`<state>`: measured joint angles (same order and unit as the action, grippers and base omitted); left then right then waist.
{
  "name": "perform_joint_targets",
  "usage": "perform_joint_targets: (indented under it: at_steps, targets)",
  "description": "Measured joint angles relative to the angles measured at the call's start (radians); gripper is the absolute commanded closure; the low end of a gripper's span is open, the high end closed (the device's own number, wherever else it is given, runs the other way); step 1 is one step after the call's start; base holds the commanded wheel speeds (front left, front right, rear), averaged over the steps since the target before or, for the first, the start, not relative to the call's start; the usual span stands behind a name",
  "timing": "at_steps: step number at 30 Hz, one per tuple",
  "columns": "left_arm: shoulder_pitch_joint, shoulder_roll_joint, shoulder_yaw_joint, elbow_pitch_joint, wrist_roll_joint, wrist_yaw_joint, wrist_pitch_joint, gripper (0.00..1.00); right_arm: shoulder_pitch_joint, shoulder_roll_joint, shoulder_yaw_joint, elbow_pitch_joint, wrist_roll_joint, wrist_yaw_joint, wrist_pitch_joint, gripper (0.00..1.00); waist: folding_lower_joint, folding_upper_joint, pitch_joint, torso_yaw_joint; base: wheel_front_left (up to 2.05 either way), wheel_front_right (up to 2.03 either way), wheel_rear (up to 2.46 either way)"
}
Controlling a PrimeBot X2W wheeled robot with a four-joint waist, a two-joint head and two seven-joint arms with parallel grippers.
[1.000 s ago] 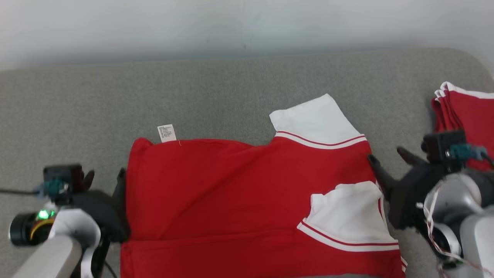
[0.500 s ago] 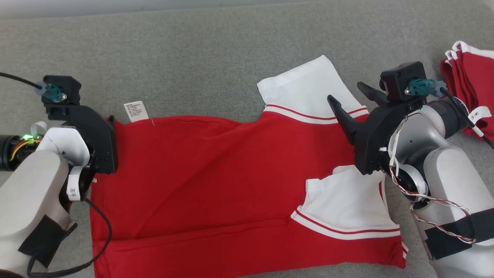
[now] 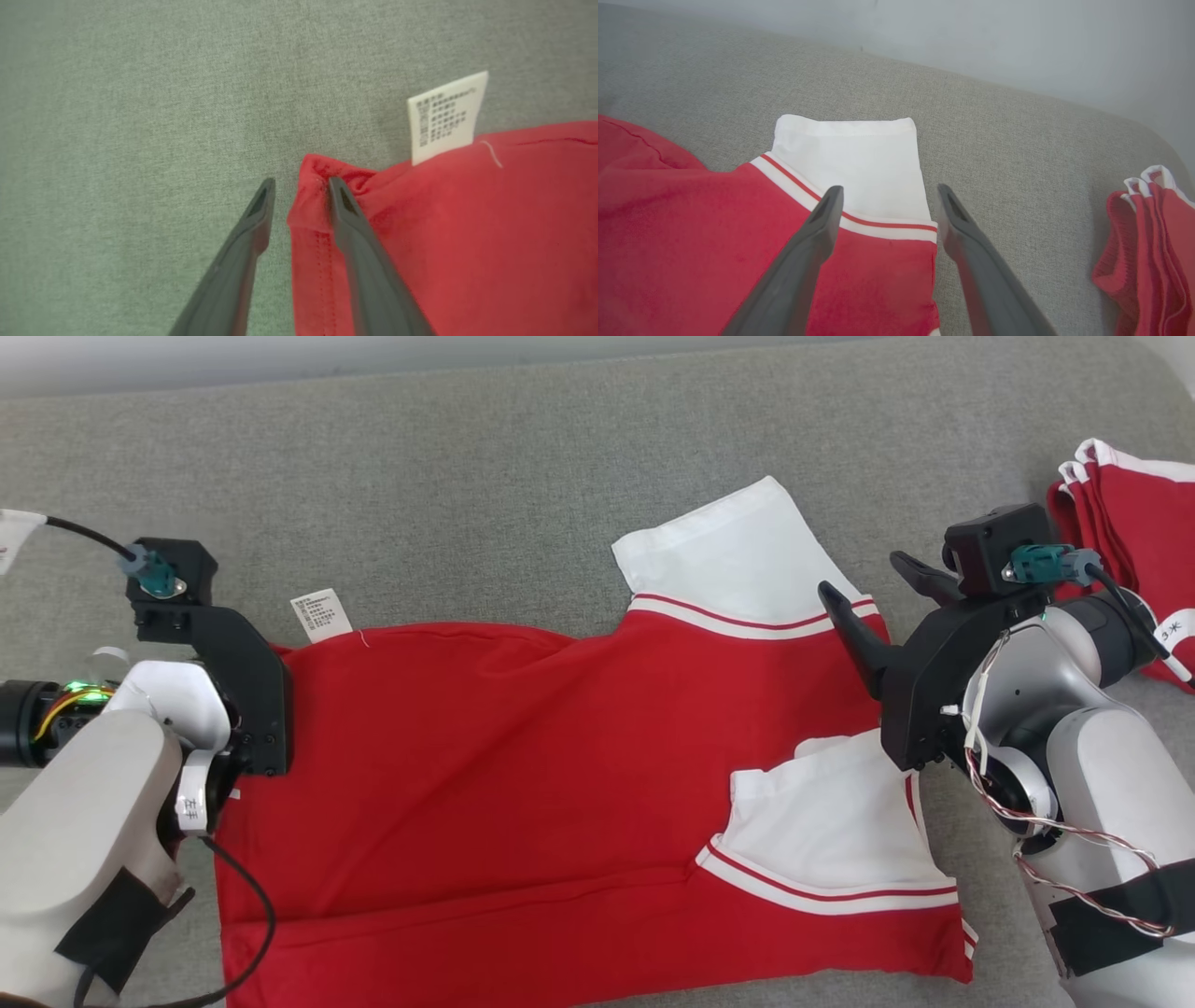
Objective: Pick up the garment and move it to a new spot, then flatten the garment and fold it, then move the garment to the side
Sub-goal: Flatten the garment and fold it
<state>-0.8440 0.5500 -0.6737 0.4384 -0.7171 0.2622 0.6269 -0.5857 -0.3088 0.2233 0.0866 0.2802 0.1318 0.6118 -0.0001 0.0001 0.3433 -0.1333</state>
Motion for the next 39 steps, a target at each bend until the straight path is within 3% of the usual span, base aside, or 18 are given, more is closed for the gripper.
perform_joint_targets:
  at_steps: [4, 8, 10, 14, 15, 16, 17, 21, 32, 34, 37, 38, 39]
  targets:
    - [0.000, -0.001, -0.006, -0.006, 0.000, -0.007, 0.003, 0.65, 0.006, 0.001, 0.005, -0.008, 0.000, 0.000, 0.006, 0.00, 0.0000, 0.0000, 0.005, -0.005, 0.00, 0.00, 0.00]
    - [-0.001, -0.001, -0.006, -0.005, 0.002, -0.007, -0.004, 0.71, 0.006, 0.001, 0.010, -0.010, 0.000, 0.000, 0.014, 0.00, 0.0001, 0.0000, 0.013, -0.010, 0.00, 0.00, 0.00]
    - [-0.002, -0.002, -0.005, -0.005, 0.002, -0.006, -0.011, 1.00, 0.006, 0.003, 0.012, -0.011, 0.000, 0.000, 0.017, 0.00, 0.0001, 0.0000, 0.018, -0.011, 0.00, 0.00, 0.00]
    - [-0.003, -0.008, 0.001, -0.004, 0.001, 0.002, -0.030, 1.00, 0.001, 0.004, 0.013, -0.008, 0.000, 0.000, 0.021, 0.00, 0.0001, 0.0000, 0.021, -0.007, 0.00, 0.00, 0.00]
    - [-0.003, -0.012, 0.003, -0.002, -0.001, 0.002, -0.043, 0.96, -0.006, 0.005, 0.015, -0.007, -0.001, 0.000, 0.022, 0.00, 0.0001, 0.0000, 0.020, -0.003, 0.00, 0.00, 0.00]
    - [-0.003, -0.012, 0.002, 0.000, -0.001, 0.002, -0.044, 0.51, -0.007, 0.006, 0.016, -0.007, -0.002, 0.000, 0.022, 0.00, 0.0001, 0.0000, 0.018, -0.001, 0.00, 0.00, 0.00]
    - [-0.003, -0.011, 0.001, 0.002, -0.001, 0.002, -0.043, 0.00, -0.007, 0.007, 0.016, -0.007, -0.002, 0.000, 0.022, 0.00, 0.0001, 0.0000, 0.017, 0.002, 0.00, 0.00, 0.00]
    - [-0.018, -0.006, -0.011, 0.006, 0.008, 0.002, -0.030, 0.00, -0.008, 0.007, 0.018, -0.005, -0.003, 0.000, 0.022, 0.00, 0.0001, 0.0000, 0.009, 0.008, 0.00, 0.00, 0.00]
    - [-0.093, 0.028, -0.096, 0.028, 0.058, -0.051, 0.107, 0.00, -0.007, 0.006, 0.026, -0.012, -0.001, 0.000, 0.025, 0.00, 0.0000, -0.0001, 0.012, -0.007, 0.00, 0.00, 0.00]
    - [-0.102, 0.032, -0.101, 0.027, 0.066, -0.051, 0.112, 0.17, -0.006, 0.006, 0.023, -0.013, -0.001, 0.000, 0.026, 0.00, 0.0001, -0.0001, 0.015, -0.010, 0.00, 0.00, 0.00]
    - [-0.106, 0.038, -0.120, 0.027, 0.083, -0.053, 0.132, 0.27, -0.005, 0.004, 0.018, -0.014, -0.001, 0.000, 0.026, 0.00, 0.0000, -0.0002, 0.019, -0.011, 0.00, 0.00, 0.00]
    - [-0.108, 0.038, -0.122, 0.026, 0.084, -0.059, 0.139, 0.36, -0.004, 0.003, 0.016, -0.014, -0.001, 0.000, 0.026, 0.00, 0.0001, -0.0001, 0.019, -0.011, 0.00, 0.00, 0.00]
    - [-0.111, 0.038, -0.124, 0.026, 0.084, -0.060, 0.143, 0.51, -0.004, 0.004, 0.016, -0.013, -0.002, 0.000, 0.026, 0.00, 0.0001, -0.0001, 0.019, -0.010, 0.00, 0.00, 0.00]
